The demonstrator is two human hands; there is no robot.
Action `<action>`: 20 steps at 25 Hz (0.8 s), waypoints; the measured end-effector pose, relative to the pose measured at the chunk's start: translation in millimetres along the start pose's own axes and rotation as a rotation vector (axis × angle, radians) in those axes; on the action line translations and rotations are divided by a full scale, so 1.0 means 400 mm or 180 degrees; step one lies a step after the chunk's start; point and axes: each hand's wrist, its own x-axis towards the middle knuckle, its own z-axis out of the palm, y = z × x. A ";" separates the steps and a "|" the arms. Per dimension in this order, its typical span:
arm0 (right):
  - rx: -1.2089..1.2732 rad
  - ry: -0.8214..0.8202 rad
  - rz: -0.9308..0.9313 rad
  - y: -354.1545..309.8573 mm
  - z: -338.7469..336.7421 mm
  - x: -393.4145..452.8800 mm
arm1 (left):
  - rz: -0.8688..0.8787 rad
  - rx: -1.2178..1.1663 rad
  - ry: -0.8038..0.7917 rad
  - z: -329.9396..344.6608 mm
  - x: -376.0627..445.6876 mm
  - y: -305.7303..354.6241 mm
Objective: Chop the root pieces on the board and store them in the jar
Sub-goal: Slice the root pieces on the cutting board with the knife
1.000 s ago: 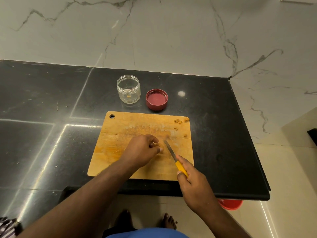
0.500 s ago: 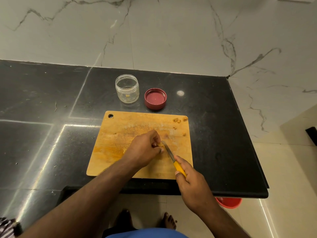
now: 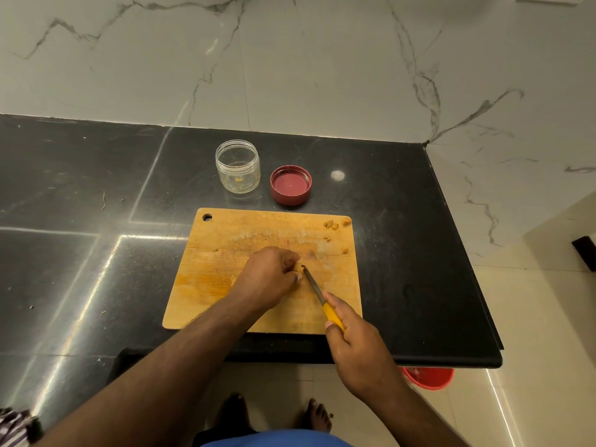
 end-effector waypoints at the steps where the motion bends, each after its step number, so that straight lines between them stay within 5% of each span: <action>1: -0.0051 0.0054 -0.0008 0.001 -0.001 0.000 | -0.0012 -0.0013 0.0032 0.003 0.000 0.001; 20: -0.0393 0.0094 -0.0203 -0.013 0.020 -0.002 | 0.0052 0.0075 0.0145 0.014 0.012 -0.003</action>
